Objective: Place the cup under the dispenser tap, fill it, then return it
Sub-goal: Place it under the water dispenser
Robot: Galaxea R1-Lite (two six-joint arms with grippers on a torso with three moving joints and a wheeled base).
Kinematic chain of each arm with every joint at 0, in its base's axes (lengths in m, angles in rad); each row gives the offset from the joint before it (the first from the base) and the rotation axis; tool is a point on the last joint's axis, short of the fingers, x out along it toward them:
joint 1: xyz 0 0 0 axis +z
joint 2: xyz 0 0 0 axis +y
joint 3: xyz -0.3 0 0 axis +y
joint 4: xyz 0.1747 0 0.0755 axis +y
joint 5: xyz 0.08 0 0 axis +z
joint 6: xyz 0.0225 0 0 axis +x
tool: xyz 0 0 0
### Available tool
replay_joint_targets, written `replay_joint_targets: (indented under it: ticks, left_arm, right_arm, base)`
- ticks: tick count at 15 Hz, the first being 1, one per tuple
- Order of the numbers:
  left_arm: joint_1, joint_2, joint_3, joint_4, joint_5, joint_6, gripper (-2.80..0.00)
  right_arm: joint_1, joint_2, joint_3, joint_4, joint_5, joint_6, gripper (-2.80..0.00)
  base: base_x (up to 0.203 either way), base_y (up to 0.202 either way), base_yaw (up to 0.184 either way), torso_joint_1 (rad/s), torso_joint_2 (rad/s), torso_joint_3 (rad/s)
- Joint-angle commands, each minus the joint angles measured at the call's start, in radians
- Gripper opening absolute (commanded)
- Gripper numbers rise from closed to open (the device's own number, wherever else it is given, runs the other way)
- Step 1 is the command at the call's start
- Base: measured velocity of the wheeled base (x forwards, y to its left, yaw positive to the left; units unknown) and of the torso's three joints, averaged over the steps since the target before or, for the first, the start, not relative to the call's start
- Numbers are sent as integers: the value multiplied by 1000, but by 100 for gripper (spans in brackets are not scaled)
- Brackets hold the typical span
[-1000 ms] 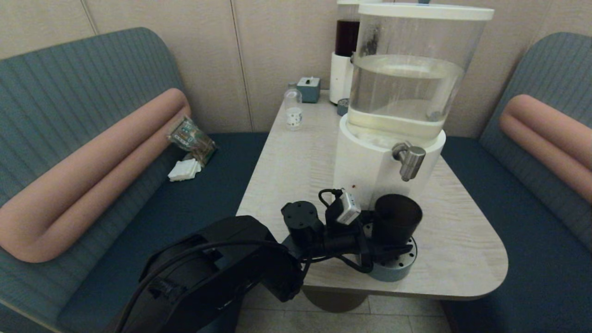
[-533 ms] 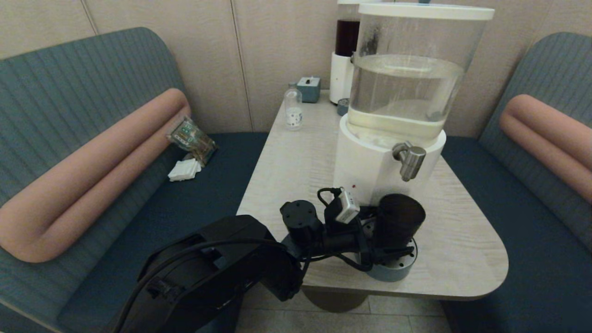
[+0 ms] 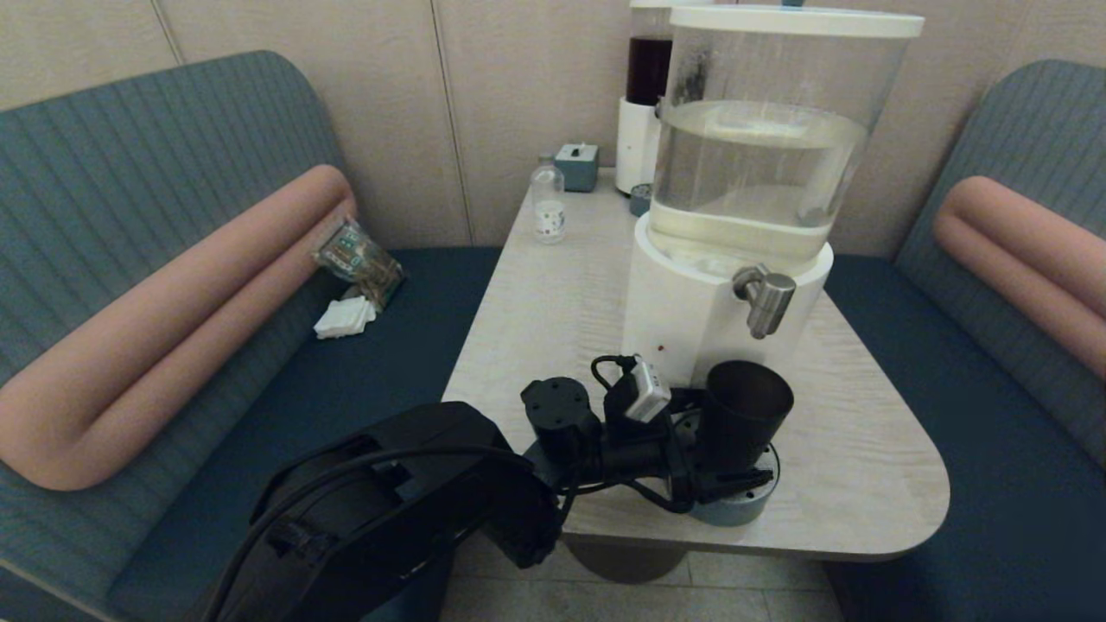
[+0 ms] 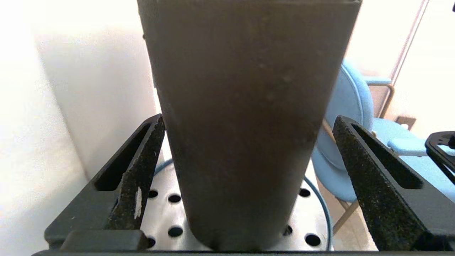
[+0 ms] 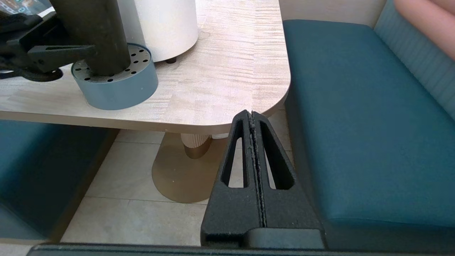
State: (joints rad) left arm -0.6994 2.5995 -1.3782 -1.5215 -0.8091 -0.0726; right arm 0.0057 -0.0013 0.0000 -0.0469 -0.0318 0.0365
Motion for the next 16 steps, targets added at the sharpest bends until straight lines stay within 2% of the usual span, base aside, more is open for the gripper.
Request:
replay_joint_targets:
  ticks: [1,6,11,16]
  left_arm:
    - [1,-32,39,-9,0,3,0]
    - [13,-107,159,-9,1,13,0]
    - [20,-216,336,-9,-2,27,0]
    - [37,-368,596,-9,-2,35,0]
  right_arm:
    - [0,-2,14,-1,0,0,-280]
    - [0,-3,14,-1,0,0,-280]
    - [0,-3,14,-1,0,0,-280]
    - [0,-2,14,-1,0,0,-280]
  base:
    - [0,0,0,0,0,0]
    - [0,0,0,0,0,0]
    - [0,0,0,0,0,0]
    - [0,0,0,0,0,0]
